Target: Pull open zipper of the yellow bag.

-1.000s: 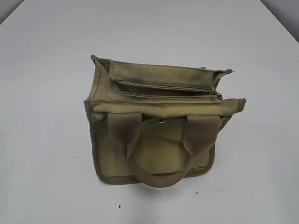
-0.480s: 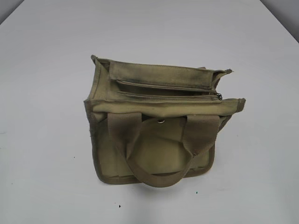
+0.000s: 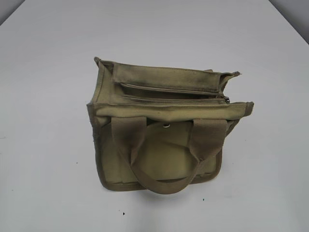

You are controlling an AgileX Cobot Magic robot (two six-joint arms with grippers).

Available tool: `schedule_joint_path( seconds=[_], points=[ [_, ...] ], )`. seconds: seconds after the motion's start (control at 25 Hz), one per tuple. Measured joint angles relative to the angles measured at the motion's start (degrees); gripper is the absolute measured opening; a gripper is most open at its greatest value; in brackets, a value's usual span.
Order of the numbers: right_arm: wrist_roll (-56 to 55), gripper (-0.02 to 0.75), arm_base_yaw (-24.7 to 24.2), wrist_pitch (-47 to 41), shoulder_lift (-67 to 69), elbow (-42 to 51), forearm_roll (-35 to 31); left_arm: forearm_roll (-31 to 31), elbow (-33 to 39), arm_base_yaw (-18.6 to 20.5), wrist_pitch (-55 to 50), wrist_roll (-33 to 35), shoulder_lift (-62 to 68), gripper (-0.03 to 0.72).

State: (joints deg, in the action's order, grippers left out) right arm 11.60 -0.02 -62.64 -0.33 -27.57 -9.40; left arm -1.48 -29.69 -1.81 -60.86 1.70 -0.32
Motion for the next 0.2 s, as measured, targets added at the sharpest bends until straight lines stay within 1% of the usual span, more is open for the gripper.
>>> schedule_joint_path(
  seconds=[0.2],
  points=[
    [0.0,0.583,0.0,0.0,0.0,0.0,-0.07,0.0,0.0,0.0,0.0,0.0,0.0,0.527]
  ],
)
